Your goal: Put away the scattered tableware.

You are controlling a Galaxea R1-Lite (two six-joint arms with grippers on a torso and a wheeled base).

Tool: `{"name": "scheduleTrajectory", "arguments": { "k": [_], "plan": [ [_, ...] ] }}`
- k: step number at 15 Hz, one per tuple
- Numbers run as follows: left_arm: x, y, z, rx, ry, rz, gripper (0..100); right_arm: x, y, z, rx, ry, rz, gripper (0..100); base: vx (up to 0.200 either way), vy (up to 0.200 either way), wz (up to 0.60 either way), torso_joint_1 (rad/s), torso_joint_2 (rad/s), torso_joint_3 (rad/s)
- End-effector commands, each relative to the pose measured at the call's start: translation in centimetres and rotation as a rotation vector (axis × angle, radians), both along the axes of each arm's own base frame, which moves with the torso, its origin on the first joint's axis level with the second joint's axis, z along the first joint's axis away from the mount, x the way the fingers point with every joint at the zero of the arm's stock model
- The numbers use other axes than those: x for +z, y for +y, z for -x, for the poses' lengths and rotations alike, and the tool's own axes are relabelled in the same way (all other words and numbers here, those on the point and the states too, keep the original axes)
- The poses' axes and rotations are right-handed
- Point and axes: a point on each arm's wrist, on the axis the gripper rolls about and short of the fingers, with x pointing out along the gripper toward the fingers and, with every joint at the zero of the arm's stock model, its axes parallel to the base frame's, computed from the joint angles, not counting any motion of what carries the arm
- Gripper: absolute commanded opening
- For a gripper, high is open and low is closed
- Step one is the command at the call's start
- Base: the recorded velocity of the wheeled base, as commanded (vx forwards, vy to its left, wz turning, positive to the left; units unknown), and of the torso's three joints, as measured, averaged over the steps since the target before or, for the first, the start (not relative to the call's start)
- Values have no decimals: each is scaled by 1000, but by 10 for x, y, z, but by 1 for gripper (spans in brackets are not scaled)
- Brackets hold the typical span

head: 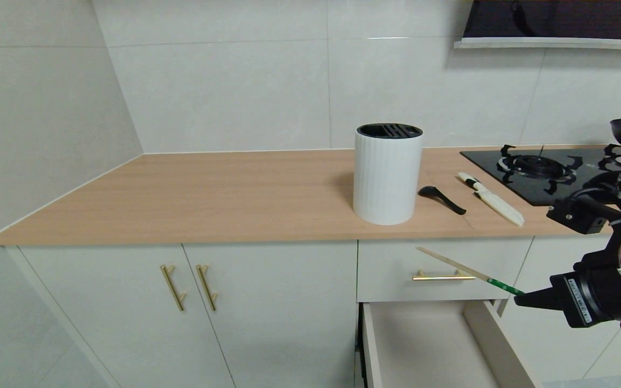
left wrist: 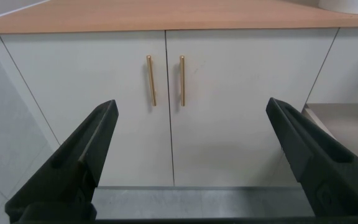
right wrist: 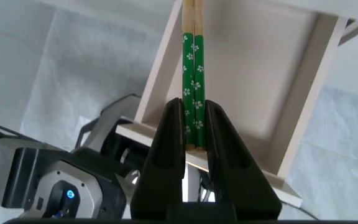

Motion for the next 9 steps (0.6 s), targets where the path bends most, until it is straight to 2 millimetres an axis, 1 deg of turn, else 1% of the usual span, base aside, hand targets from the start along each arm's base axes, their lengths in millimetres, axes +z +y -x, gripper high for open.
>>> {"name": "scheduleTrajectory", "arguments": {
  "k": [1,3,4,6,9],
  "plan": [
    [0,0,0,1,-1,0,100,-5,2,-4,5,23,9,0,0,0,0,0,0,0],
    [0,0,0,1,-1,0,100,-6,3,-4,8,27,9,0,0,0,0,-21,40,33],
    [0,0,0,1,1,0,100,-7,3,-4,8,33,11,0,0,0,0,-95,251,149],
    [0,0,0,1,1,0,100,-11,5,-5,15,48,17,0,0,0,0,-154,383,227],
    [0,0,0,1,1,0,100,-13,6,-7,15,59,20,0,0,0,0,-176,466,289]
  ]
}}
